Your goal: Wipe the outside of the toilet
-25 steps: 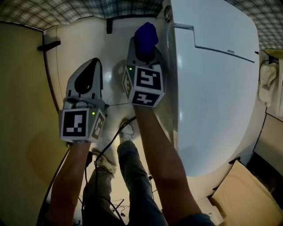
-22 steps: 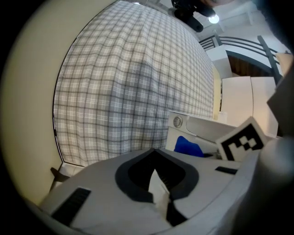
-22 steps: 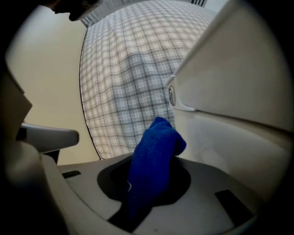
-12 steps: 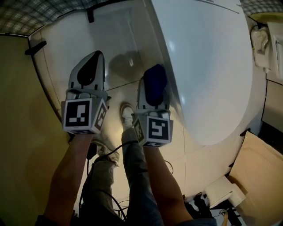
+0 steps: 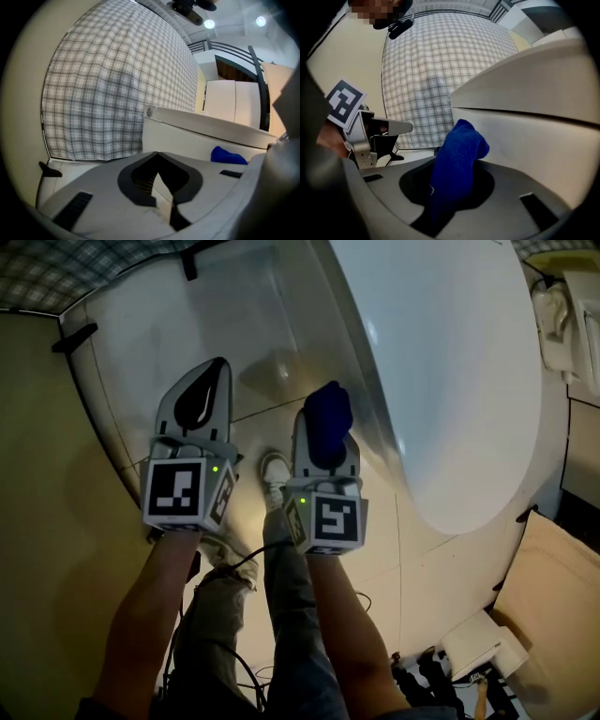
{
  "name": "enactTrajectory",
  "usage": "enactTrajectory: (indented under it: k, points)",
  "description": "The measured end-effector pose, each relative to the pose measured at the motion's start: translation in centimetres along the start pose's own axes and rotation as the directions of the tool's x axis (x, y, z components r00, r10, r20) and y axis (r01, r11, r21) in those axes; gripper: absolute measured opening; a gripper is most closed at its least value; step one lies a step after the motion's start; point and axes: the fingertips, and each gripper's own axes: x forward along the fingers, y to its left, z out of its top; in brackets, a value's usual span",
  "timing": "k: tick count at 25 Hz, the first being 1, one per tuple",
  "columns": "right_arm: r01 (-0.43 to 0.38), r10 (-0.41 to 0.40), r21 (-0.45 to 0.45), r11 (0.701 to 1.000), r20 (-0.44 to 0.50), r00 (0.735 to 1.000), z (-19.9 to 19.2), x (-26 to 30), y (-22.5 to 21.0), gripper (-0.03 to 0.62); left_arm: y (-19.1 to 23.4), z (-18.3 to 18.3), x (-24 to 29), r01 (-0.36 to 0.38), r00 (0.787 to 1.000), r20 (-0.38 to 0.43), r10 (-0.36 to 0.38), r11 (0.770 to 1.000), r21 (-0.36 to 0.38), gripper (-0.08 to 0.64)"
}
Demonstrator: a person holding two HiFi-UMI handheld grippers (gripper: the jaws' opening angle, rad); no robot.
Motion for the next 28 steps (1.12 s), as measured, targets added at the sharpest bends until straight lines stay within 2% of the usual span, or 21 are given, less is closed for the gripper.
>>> enactTrajectory:
  k: [5,8,12,16,21,28]
  points:
    - [-0.136,0.141,-0.066,0.988,0.072,0.987,3.5,9.9,3.0,0.075,4.7,0.5,1.0,-0.085,0.996,-0.001,0.085,0.996,-0.017,0.012]
    - [-0.193,0.198,-0.105,0.976,0.042,0.979,3.8,17.0,4.0,0.075,7.1,0.2,2.3,-0.102,0.995,-0.005,0.102,0.995,0.009,0.012]
    - [-0.203,0.202,-0.072,0.977,-0.022,0.979,2.8,25.0,4.6,0.075,10.3,-1.5,4.4,-0.145,0.989,-0.021,0.146,0.989,0.014,0.012]
    - [-0.161,0.158,-0.049,0.986,-0.062,0.986,1.9,30.0,3.3,0.075,11.6,-3.7,8.0,-0.150,0.988,-0.040,0.150,0.989,0.005,0.012]
    - [-0.158,0.153,-0.098,0.983,-0.061,0.986,0.5,28.6,2.3,0.074,10.0,-5.7,10.4,-0.096,0.993,-0.073,0.096,0.995,0.004,0.012]
    - [-0.081,0.079,-0.010,0.997,-0.110,0.991,-5.4,17.4,0.2,0.075,4.8,-6.1,9.7,0.016,0.996,-0.086,-0.014,0.999,0.028,0.012]
